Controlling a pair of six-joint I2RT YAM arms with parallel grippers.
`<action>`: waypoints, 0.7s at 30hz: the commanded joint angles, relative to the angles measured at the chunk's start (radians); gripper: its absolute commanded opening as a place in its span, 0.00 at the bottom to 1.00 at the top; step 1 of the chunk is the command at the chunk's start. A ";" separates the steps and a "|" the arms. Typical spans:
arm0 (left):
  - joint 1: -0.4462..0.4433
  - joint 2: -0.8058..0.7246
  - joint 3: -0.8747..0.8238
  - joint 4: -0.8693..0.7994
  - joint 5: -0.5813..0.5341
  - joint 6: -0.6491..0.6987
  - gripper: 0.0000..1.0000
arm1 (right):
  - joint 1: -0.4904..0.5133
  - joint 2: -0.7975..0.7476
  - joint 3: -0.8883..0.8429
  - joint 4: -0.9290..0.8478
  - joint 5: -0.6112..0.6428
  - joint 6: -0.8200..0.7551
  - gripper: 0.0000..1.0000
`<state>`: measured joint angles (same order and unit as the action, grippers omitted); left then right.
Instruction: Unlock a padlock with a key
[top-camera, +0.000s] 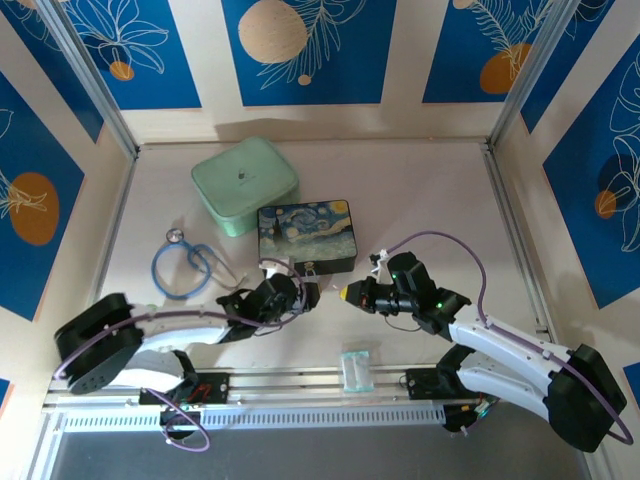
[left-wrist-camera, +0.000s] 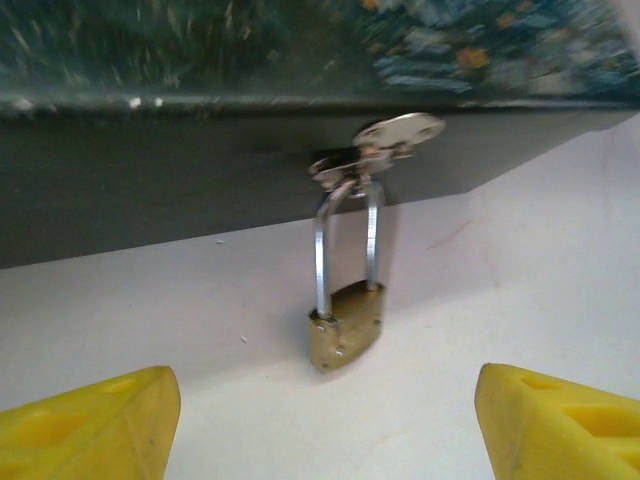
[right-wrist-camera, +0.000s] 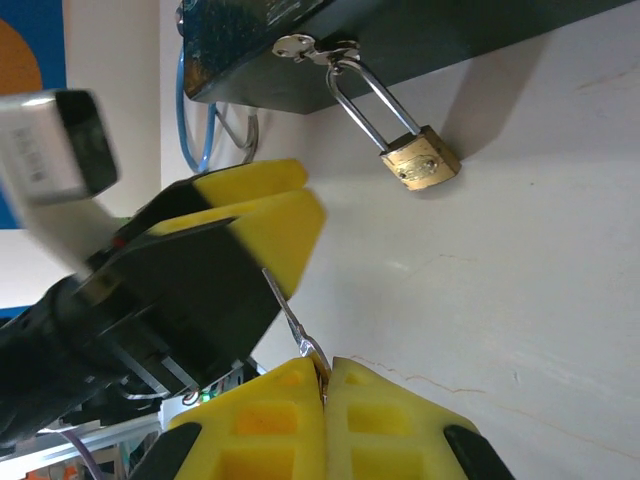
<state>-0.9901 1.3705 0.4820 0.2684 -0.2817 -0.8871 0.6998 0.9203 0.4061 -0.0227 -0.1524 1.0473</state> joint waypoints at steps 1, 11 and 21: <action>0.036 0.060 -0.007 0.183 0.124 0.022 0.75 | -0.006 -0.011 0.013 -0.034 0.009 -0.022 0.00; 0.026 0.215 0.089 0.171 0.101 0.011 0.53 | -0.017 -0.056 -0.059 -0.017 0.023 0.002 0.00; -0.010 0.285 0.116 0.106 0.061 -0.056 0.33 | -0.037 -0.024 -0.102 0.057 0.012 0.023 0.00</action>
<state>-0.9916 1.6352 0.5850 0.3965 -0.2008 -0.9157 0.6666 0.8856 0.3225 -0.0093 -0.1375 1.0557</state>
